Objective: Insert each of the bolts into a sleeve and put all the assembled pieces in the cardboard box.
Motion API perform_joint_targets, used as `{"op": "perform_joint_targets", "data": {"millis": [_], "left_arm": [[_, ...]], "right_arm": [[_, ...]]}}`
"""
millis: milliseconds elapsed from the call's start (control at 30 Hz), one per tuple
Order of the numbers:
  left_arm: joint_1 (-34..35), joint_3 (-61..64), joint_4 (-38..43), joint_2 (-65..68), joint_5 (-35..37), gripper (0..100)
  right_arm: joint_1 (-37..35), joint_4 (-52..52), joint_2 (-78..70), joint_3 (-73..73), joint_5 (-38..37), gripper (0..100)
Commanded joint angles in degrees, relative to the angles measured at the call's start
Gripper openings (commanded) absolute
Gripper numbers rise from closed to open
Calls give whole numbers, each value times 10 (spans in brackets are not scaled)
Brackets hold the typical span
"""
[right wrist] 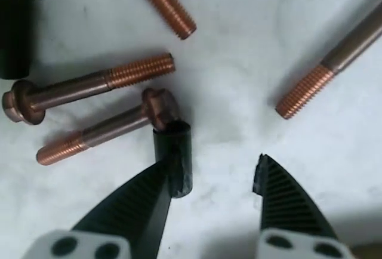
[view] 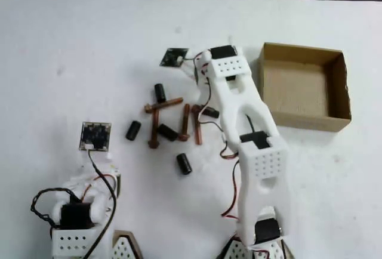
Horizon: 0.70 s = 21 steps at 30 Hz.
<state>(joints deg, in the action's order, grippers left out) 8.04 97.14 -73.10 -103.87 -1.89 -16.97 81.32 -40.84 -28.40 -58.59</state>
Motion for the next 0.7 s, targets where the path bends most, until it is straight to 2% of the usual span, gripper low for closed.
{"op": "perform_joint_targets", "data": {"millis": [0, 200, 400, 667], "left_arm": [[4, -2, -4, -4, 9, 25], [4, -2, -4, -4, 9, 25], [4, -2, -4, -4, 9, 25], [4, -2, -4, -4, 9, 25]], "right_arm": [[0, 6, -35, -34, -4, 187], [2, 16, -51, -69, 17, 188], [-1, 87, -13, -128, 24, 189], [-9, 169, 29, -126, 27, 188]]}}
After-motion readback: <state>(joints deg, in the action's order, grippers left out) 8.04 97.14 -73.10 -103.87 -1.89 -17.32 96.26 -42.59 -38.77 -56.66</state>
